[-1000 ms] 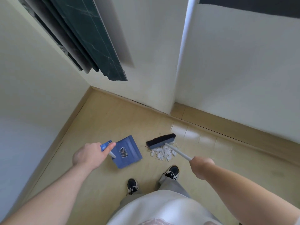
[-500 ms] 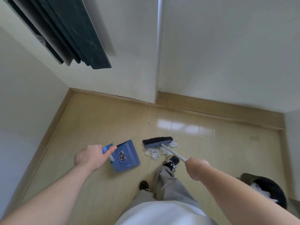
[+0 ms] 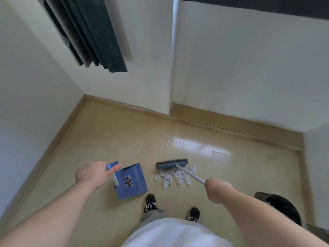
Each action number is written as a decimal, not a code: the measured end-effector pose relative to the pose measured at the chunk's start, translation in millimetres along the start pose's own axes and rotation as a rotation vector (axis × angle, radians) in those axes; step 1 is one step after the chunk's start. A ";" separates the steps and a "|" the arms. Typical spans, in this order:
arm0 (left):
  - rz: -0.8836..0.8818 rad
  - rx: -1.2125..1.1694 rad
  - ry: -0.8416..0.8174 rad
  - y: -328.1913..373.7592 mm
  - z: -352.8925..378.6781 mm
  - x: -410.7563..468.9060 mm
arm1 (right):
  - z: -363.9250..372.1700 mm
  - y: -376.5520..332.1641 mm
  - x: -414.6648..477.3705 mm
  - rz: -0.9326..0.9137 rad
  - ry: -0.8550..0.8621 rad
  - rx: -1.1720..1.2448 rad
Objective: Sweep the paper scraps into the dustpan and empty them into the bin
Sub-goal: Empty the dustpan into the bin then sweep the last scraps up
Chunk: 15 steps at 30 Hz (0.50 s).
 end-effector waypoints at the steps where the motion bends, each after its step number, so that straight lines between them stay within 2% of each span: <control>1: -0.012 -0.010 0.004 1.8 2.6 -7.6 | 1.2 9.4 -3.8 0.004 0.017 0.014; 9: -0.062 0.019 0.076 20.6 19.1 -55.1 | 27.2 65.7 -6.6 0.036 0.064 0.150; 15: -0.036 0.105 0.062 22.8 27.4 -67.2 | 43.7 88.0 -11.2 0.077 0.068 0.286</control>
Point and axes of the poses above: each hand's wrist, its own x-axis towards the middle knuckle, its own z-axis out of the palm, y = z × x, the point moved 6 cm from there along x, towards the middle knuckle, and after that the axes turned 3 degrees about -y, right-handed, at the moved point
